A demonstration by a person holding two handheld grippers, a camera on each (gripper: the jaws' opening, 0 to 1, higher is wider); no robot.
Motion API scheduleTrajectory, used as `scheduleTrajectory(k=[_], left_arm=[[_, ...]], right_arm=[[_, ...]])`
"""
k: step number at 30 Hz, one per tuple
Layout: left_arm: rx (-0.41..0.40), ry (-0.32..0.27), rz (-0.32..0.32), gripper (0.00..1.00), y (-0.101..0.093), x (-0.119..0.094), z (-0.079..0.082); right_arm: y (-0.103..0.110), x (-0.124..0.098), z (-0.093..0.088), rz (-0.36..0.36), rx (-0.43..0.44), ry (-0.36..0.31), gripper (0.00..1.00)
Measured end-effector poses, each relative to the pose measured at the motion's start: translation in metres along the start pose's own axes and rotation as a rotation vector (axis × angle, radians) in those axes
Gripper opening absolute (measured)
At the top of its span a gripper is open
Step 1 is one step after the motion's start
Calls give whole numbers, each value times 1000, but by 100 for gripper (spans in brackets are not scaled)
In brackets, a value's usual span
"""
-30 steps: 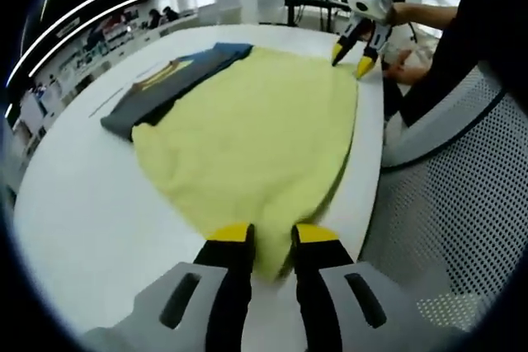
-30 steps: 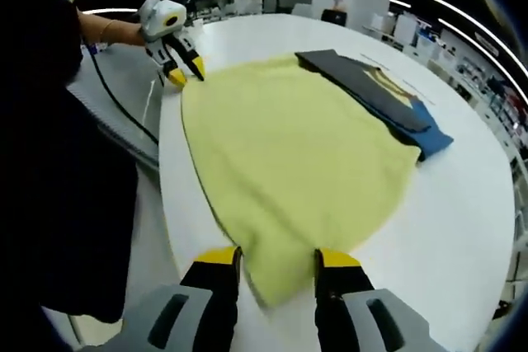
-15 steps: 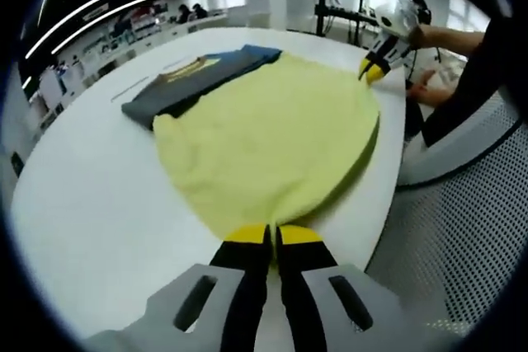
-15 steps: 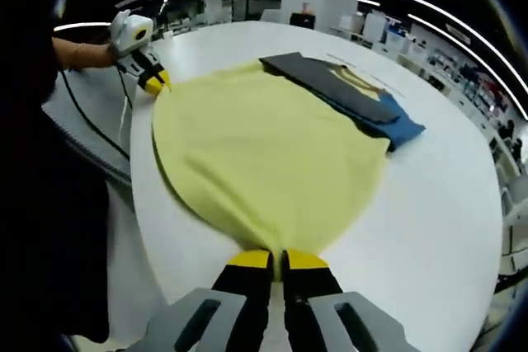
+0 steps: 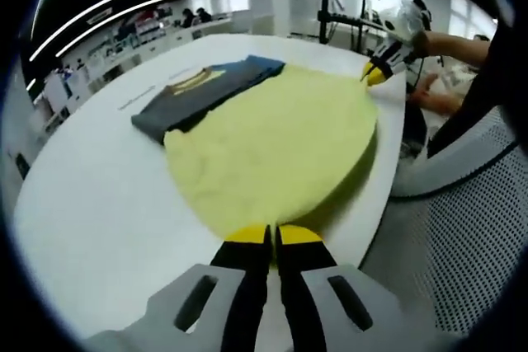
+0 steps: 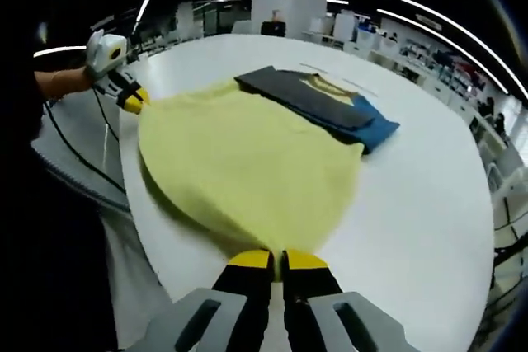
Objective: Fold the garment on the visible template until the final outline fits inside the template.
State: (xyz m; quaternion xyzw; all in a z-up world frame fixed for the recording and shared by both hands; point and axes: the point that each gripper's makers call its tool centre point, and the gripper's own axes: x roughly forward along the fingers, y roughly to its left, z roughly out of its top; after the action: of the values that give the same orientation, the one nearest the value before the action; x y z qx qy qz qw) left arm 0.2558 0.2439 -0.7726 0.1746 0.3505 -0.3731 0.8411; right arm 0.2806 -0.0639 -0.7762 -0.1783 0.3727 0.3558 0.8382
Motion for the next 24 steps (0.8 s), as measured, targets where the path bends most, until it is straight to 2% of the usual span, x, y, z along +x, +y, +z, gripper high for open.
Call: scheduleTrajectory(k=[3, 9, 24], left_arm=[[7, 11, 13, 0, 4, -4, 3], [-7, -8, 36, 0, 10, -14, 11], [-66, -24, 39, 0, 2, -42, 22]], right_arm=[[2, -3, 3, 0, 15, -8, 0], [4, -11, 9, -10, 34, -23, 0], [17, -28, 20, -29, 69, -38, 0]])
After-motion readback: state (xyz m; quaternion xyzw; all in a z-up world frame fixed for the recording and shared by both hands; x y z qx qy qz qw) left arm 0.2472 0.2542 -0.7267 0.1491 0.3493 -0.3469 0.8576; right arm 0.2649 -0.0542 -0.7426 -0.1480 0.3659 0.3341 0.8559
